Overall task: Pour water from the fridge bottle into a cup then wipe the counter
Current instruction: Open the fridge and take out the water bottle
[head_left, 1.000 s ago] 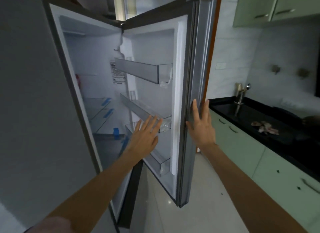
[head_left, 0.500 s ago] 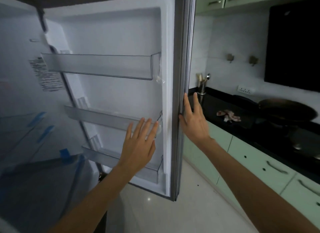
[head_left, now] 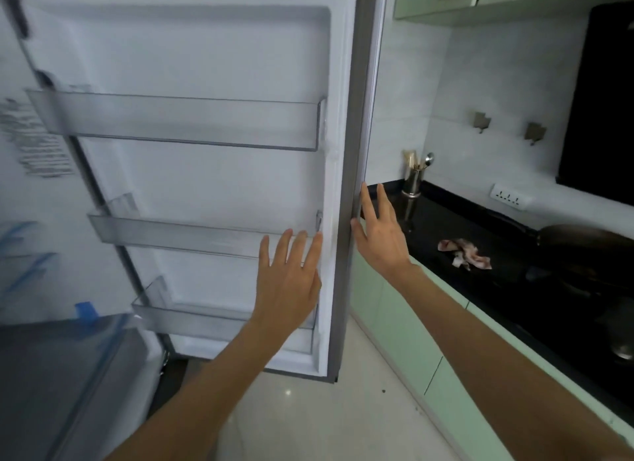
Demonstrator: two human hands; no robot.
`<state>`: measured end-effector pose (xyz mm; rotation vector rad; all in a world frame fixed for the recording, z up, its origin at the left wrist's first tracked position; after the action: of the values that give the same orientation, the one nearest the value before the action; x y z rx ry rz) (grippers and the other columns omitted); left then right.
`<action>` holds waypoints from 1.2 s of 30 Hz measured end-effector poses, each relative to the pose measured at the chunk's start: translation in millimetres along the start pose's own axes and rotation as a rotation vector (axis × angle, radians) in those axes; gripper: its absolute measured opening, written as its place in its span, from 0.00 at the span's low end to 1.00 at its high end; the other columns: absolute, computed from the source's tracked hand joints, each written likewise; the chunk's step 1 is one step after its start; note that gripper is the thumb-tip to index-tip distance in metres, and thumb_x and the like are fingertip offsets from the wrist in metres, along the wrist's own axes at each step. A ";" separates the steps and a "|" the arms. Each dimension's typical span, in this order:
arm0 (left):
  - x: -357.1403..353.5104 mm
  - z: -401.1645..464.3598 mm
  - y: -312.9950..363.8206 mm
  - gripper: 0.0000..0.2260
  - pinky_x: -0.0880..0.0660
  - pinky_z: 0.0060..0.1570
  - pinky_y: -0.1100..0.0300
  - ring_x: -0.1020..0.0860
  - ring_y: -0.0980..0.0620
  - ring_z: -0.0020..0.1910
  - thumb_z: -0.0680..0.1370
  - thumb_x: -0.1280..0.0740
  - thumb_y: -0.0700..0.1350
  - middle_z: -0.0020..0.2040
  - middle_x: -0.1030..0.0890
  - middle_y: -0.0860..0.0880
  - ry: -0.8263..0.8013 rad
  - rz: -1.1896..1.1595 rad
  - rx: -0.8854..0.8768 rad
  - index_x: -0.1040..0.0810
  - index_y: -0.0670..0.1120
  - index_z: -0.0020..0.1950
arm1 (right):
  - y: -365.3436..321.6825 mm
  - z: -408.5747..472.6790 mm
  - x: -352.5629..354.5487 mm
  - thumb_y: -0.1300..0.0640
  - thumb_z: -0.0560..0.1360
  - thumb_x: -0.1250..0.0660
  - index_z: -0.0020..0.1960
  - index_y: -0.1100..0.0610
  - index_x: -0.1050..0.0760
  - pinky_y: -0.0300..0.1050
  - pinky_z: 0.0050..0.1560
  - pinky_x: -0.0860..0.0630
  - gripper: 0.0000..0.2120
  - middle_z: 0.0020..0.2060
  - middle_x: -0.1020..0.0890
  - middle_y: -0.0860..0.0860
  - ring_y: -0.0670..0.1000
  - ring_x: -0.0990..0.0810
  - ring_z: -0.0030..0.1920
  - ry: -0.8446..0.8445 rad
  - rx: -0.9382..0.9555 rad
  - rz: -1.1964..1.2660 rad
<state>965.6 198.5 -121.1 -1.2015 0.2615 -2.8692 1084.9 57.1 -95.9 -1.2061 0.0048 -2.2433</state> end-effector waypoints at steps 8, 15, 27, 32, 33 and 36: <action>-21.8 32.2 11.2 0.27 0.31 0.63 0.37 0.25 0.39 0.63 0.70 0.27 0.47 0.63 0.22 0.41 -0.050 0.065 0.089 0.27 0.44 0.69 | 27.7 41.1 -10.7 0.47 0.81 0.47 0.78 0.53 0.55 0.58 0.71 0.35 0.30 0.77 0.53 0.58 0.60 0.49 0.77 -0.129 0.073 0.023; -23.2 36.5 17.2 0.28 0.32 0.64 0.36 0.28 0.38 0.68 0.72 0.28 0.48 0.68 0.26 0.40 -0.111 0.070 0.129 0.29 0.45 0.71 | 37.6 38.8 -15.7 0.47 0.81 0.47 0.77 0.58 0.47 0.58 0.72 0.39 0.28 0.76 0.44 0.61 0.60 0.46 0.76 -0.187 0.145 0.008; -8.5 -99.4 -31.8 0.23 0.35 0.65 0.35 0.29 0.36 0.68 0.75 0.30 0.48 0.68 0.26 0.39 -0.345 0.205 0.485 0.26 0.42 0.68 | -11.4 -68.7 -48.5 0.53 0.81 0.42 0.65 0.60 0.26 0.52 0.67 0.32 0.17 0.64 0.24 0.58 0.57 0.27 0.66 -0.261 0.433 0.243; 22.4 -145.7 -68.7 0.19 0.29 0.59 0.39 0.25 0.37 0.60 0.74 0.30 0.45 0.62 0.23 0.39 -0.423 0.292 0.639 0.25 0.41 0.63 | -62.8 -81.5 -76.0 0.53 0.81 0.42 0.66 0.59 0.26 0.49 0.66 0.31 0.17 0.63 0.23 0.57 0.56 0.28 0.66 -0.351 0.555 0.303; 29.1 -152.5 -76.1 0.19 0.28 0.59 0.40 0.24 0.38 0.59 0.73 0.30 0.45 0.61 0.23 0.39 -0.421 0.294 0.673 0.24 0.41 0.63 | -74.1 -82.0 -82.1 0.53 0.81 0.42 0.65 0.60 0.26 0.49 0.65 0.30 0.17 0.63 0.23 0.58 0.56 0.27 0.66 -0.365 0.572 0.318; 44.3 -169.5 -101.1 0.21 0.30 0.62 0.41 0.26 0.40 0.60 0.74 0.31 0.46 0.62 0.25 0.42 -0.445 0.318 0.764 0.27 0.44 0.66 | -114.5 -80.6 -98.2 0.54 0.80 0.40 0.63 0.61 0.24 0.51 0.61 0.26 0.16 0.60 0.21 0.59 0.58 0.24 0.63 -0.392 0.630 0.355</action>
<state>818.9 319.3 -190.4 -1.3834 -0.5467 -2.0241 1008.2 179.3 -187.6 -1.1472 -0.5532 -1.5033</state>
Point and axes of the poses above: each hand's wrist, its own z-axis towards the middle knuckle, its own x-axis out of the back of the hand, y = z × x, the point moved 6 cm from there along z, towards the middle knuckle
